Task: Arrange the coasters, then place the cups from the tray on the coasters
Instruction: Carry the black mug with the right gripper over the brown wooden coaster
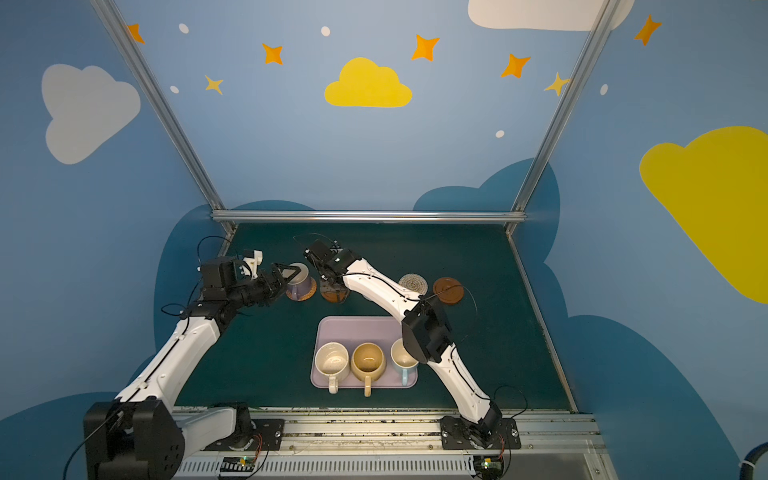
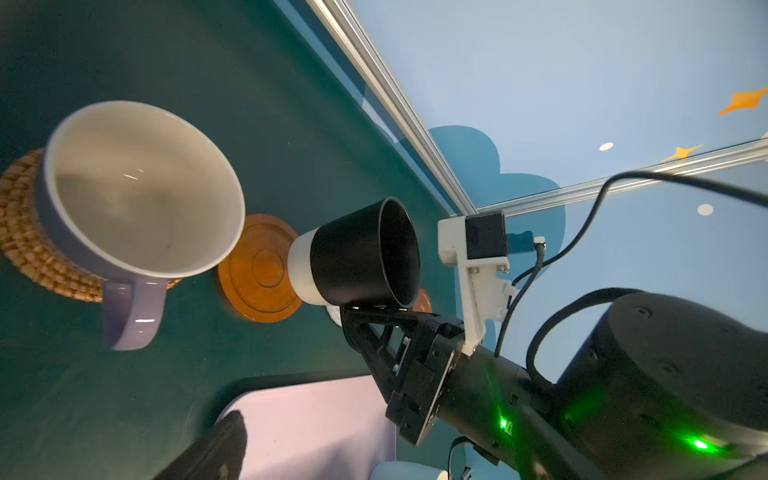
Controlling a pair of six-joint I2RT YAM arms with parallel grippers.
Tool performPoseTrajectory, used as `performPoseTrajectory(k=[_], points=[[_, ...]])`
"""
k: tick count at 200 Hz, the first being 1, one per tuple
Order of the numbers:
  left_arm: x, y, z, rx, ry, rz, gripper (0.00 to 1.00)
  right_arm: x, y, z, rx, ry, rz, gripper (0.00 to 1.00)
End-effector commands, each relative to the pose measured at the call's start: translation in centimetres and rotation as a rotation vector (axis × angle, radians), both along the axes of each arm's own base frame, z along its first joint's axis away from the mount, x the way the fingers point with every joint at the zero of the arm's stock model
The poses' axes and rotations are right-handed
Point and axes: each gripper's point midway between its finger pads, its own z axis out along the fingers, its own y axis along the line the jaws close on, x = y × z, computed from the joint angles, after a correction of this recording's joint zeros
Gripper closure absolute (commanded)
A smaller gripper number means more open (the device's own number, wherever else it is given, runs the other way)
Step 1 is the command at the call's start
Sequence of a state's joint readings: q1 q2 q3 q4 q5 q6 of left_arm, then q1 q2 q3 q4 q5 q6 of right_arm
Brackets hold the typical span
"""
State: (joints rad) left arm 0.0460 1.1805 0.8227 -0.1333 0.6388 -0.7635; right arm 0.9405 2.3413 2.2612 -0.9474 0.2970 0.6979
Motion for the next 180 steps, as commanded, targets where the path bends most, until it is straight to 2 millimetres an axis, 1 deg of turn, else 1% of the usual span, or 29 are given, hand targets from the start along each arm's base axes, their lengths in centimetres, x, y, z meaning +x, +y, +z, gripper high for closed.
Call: performPoseTrajectory(k=[1,30,91,120,152,180], points=[[-0.3,-0.3,-0.4,0.016,0.022,-0.043,0.02,0.8,1.3,2.3,0.060,-0.061,-0.016,1.00],[-0.4,-0.4,-0.7,-0.006,0.016,-0.034,0.01,0.9,1.5,1.5,0.052,-0.050,-0.024,1.00],[-0.3,0.0,-1.3,0.011,0.035,-0.015,0.01,0.9,1.6,-0.1,0.023,-0.034,-0.039,1.00],[-0.4,0.0,-1.5,0.009,0.039,-0.015,0.01,0.8,1.9,-0.9,0.026,-0.018,-0.037,1.00],[-0.5,-0.1,-1.6,0.007,0.042,-0.016,0.01,0.7,2.4,-1.4,0.026,-0.015,-0.027,1.00],[-0.6,0.0,-1.6,0.006,0.040,-0.012,0.01,1.0,2.2,-1.8,0.007,-0.024,-0.030,1.00]])
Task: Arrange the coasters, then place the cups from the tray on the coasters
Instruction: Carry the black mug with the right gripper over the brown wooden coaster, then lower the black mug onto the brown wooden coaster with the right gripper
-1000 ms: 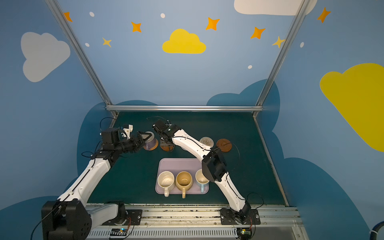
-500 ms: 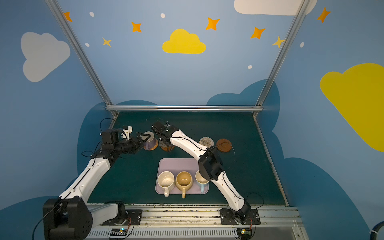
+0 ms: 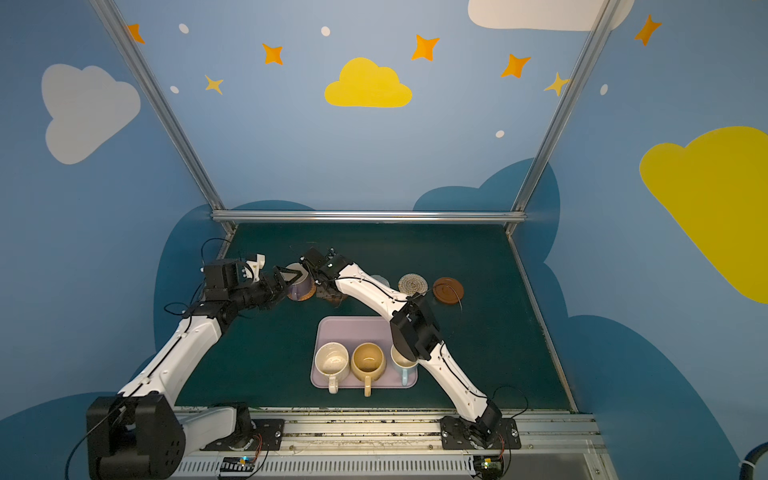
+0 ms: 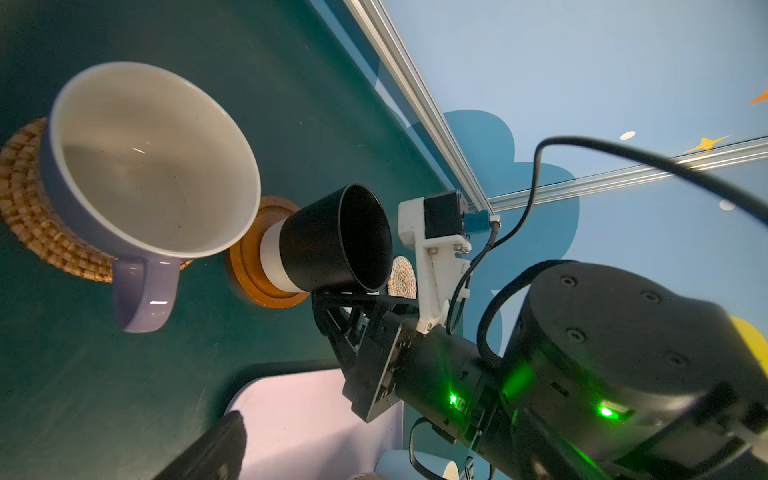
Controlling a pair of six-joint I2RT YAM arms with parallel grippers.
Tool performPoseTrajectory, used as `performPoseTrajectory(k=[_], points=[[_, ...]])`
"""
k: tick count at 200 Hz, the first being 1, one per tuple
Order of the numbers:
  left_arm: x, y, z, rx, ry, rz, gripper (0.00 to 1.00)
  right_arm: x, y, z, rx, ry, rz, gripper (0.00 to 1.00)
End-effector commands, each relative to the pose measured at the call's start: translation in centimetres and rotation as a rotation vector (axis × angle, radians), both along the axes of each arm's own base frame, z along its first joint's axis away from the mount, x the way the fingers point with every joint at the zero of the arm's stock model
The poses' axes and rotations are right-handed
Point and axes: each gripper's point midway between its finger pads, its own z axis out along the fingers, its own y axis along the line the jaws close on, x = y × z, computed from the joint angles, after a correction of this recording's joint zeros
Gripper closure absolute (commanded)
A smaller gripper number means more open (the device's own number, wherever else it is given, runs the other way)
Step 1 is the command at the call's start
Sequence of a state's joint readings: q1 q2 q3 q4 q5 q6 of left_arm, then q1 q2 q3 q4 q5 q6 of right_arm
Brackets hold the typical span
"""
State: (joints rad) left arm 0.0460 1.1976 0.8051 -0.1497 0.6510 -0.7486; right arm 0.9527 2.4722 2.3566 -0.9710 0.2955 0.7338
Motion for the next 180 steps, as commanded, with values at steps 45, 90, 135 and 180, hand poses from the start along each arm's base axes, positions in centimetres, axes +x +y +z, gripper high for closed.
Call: performPoseTrajectory(k=[45,90,135,180], points=[[-0.2,0.2,-0.5,0.008,0.010,0.007,0.01,0.5,0.9,1.6,0.032,-0.043,-0.013,1.00],[-0.3,0.2,-0.5,0.007,0.013,0.007,0.01,-0.1,1.4,1.1,0.033,-0.032,-0.003,1.00],[-0.3,0.2,-0.6,0.008,0.012,0.007,0.01,-0.4,1.1,0.6,0.015,-0.020,-0.005,1.00],[-0.3,0.2,-0.5,0.004,0.012,0.006,0.01,-0.6,1.2,-0.1,0.014,0.000,-0.006,0.92]])
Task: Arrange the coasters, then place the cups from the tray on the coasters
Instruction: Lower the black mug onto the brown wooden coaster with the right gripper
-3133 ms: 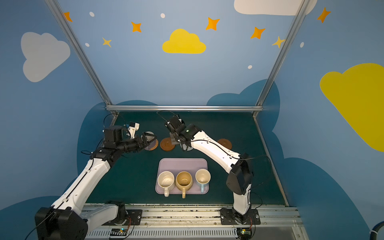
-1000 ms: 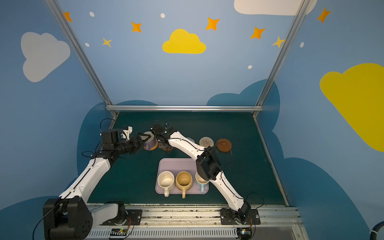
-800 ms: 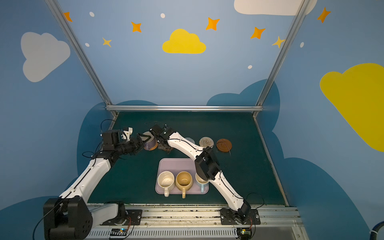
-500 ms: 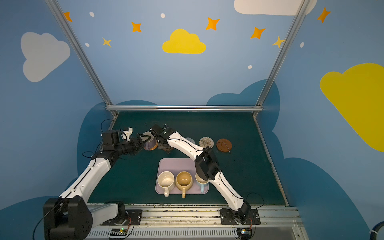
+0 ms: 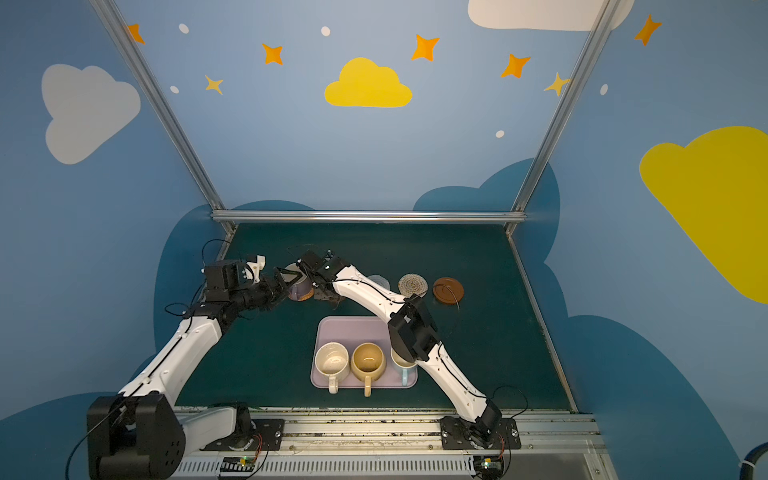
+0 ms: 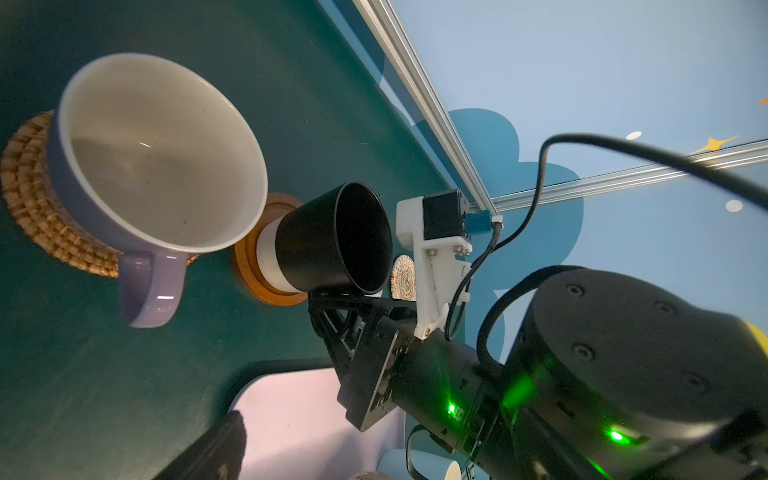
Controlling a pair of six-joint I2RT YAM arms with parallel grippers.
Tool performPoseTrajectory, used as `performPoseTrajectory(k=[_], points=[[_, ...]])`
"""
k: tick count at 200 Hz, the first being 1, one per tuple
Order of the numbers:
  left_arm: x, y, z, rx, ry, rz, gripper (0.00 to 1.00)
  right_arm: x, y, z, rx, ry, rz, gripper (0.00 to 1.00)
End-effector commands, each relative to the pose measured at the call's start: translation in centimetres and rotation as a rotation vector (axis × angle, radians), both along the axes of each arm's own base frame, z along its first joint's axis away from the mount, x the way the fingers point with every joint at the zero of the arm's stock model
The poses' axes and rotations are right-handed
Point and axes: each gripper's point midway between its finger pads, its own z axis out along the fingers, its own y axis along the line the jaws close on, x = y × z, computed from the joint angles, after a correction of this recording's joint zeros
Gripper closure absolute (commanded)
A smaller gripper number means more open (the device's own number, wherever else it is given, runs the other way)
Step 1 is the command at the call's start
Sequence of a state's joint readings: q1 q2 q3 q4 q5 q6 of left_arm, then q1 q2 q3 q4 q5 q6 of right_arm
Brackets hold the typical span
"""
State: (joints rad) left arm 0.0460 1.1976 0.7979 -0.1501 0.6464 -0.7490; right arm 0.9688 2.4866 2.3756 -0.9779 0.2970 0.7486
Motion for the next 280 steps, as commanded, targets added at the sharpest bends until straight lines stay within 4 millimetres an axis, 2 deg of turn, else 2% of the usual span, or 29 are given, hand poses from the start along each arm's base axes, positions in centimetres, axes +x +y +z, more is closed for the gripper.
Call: performPoseTrajectory(k=[1,35,63,107,183,213,241,280], points=[[-0.3,0.1,-0.2,0.002,0.005,0.002,0.01,0.1,0.4,0.0,0.008,-0.004,-0.009,0.91],[-0.3,0.1,-0.1,0.003,0.003,0.001,0.01,0.3,-0.2,0.0,-0.025,-0.016,-0.009,0.84],[-0.1,0.0,-0.1,-0.008,0.000,-0.004,0.01,0.4,-0.7,-0.2,-0.043,-0.023,-0.023,0.88],[-0.2,0.0,0.1,-0.007,-0.003,-0.004,0.01,1.2,-0.9,-0.4,-0.055,-0.053,-0.033,0.88],[-0.2,0.0,-0.1,-0.007,-0.001,-0.007,0.01,0.5,-0.7,-1.8,-0.060,-0.018,-0.013,0.87],[-0.1,-0.1,-0.2,-0.007,0.001,-0.009,0.01,0.3,-0.5,-1.9,-0.047,-0.003,-0.010,0.84],[-0.1,0.0,0.1,-0.004,-0.007,-0.006,0.00,0.1,-0.6,-2.2,-0.050,0.010,-0.002,0.75],[-0.2,0.0,0.0,0.000,-0.006,-0.005,0.00,0.1,-0.6,-2.0,-0.036,0.010,-0.004,0.73]])
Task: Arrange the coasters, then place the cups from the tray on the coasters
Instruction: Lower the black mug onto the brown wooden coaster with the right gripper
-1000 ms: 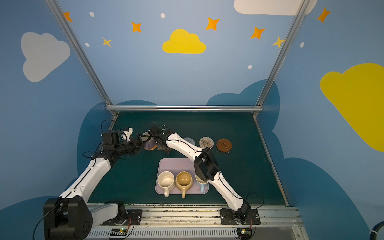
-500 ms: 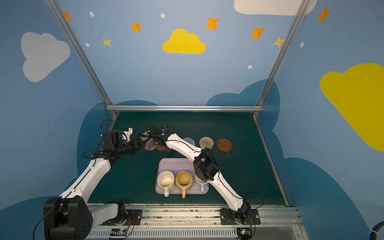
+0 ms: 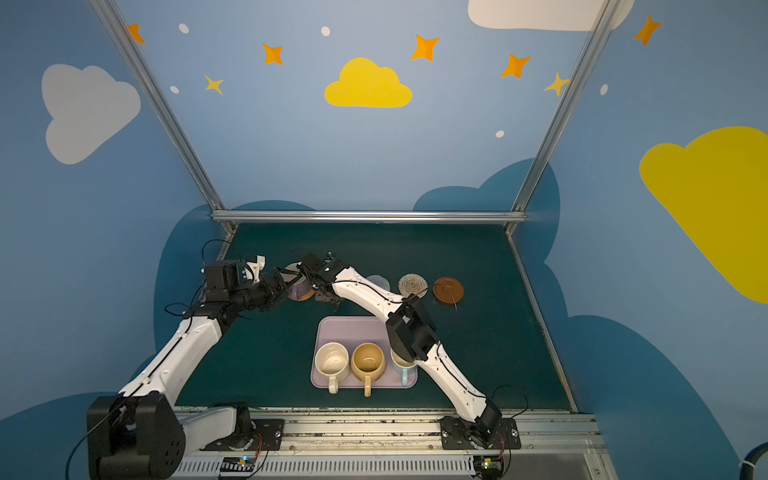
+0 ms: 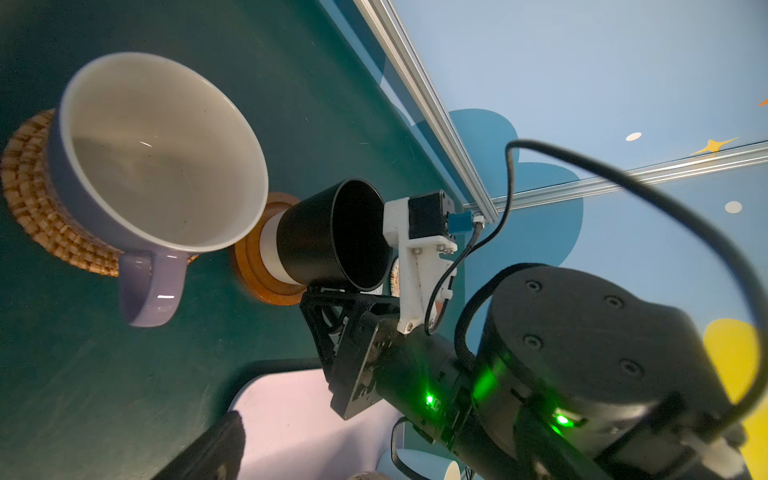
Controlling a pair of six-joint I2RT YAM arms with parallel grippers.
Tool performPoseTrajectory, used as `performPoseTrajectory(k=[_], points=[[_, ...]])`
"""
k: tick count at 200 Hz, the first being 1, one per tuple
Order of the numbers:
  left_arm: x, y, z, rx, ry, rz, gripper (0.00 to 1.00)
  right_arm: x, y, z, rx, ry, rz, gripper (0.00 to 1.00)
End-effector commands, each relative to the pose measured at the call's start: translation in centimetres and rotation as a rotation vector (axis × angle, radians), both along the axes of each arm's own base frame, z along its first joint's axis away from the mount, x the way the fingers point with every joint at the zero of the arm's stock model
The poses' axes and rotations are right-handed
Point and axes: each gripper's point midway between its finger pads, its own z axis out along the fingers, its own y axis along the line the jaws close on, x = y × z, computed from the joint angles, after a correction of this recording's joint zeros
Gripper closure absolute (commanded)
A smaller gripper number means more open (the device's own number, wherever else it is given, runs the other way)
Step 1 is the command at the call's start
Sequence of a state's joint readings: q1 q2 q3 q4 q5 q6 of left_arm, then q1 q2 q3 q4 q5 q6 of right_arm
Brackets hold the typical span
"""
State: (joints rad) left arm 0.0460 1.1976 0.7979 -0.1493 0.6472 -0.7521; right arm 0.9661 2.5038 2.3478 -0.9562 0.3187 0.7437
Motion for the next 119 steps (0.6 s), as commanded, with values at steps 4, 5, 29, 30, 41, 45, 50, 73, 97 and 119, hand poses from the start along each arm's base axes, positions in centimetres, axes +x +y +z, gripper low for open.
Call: performPoseTrajectory(k=[4,5,29,30,41,45,50,73,97,119], points=[[-0.3,0.0,0.0,0.002,-0.007,-0.006,0.00,-0.3,-0.2,-0.4,-0.003,0.016,0.002,0.73],[-0.2,0.0,0.1,0.001,-0.007,-0.006,0.00,-0.3,-0.2,-0.4,-0.002,0.016,0.002,0.73],[-0.3,0.1,0.0,0.003,-0.010,-0.004,0.00,-0.3,-0.2,0.0,0.000,0.010,0.006,0.73],[-0.3,0.0,0.0,0.003,-0.009,-0.004,0.00,-0.3,-0.1,0.1,0.001,0.008,0.008,0.73],[-0.3,0.1,0.0,0.004,-0.010,-0.005,0.00,-0.3,0.0,0.3,0.004,-0.002,0.013,0.73],[-0.3,0.0,0.0,0.004,-0.010,-0.005,0.00,-0.2,0.0,0.3,0.007,-0.003,0.013,0.73],[-0.3,0.0,-0.1,0.003,-0.007,-0.007,0.00,-0.3,0.1,0.4,0.011,-0.003,0.015,0.73],[-0.3,0.0,0.0,0.000,-0.008,-0.008,0.00,-0.5,0.3,0.4,0.023,0.006,0.018,0.73],[-0.3,0.0,0.0,-0.001,-0.007,-0.007,0.00,-0.5,0.2,0.4,0.020,0.008,0.015,0.73],[-0.4,0.0,0.0,0.001,-0.007,-0.007,0.00,-0.6,0.3,0.7,0.029,0.010,0.028,0.60]])
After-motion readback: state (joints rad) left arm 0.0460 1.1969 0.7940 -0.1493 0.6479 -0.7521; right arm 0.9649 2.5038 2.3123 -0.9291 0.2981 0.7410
